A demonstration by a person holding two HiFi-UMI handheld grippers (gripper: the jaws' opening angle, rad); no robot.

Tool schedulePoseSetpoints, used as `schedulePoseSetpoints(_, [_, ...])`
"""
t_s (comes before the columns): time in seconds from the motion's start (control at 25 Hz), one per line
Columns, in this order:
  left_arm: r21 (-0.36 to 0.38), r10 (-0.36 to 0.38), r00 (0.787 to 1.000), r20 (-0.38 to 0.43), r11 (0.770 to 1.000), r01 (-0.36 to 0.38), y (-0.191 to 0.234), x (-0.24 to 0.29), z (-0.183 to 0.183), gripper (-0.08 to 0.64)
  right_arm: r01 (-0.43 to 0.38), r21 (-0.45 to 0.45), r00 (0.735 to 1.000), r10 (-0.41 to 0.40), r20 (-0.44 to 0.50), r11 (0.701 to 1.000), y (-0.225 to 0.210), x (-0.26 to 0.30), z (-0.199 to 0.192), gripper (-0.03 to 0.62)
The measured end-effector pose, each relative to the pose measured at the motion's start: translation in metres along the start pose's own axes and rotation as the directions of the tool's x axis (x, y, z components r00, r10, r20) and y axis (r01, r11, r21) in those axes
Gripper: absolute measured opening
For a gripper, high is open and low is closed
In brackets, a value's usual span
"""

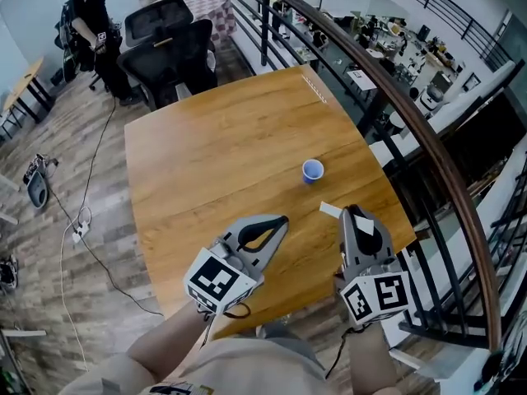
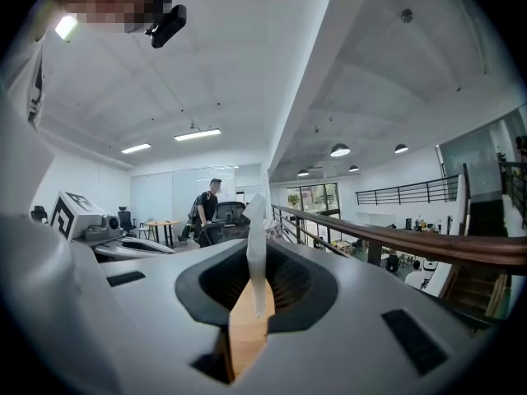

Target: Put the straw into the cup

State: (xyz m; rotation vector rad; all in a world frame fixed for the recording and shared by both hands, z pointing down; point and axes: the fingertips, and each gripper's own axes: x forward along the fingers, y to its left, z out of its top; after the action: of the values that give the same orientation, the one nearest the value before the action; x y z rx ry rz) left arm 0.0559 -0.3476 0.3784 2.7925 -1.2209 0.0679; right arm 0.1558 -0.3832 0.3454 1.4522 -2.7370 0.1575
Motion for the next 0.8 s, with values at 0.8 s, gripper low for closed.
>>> schedulePoseSetpoints(0.8, [0.008,0.086,0.996,-0.020,0.996,-0.086,0.108,0.102,-0.062,0.014,0.000,-0.017,0.999,-0.001,-0.053,1.000,-0.062,0.134,-0.058,0.052])
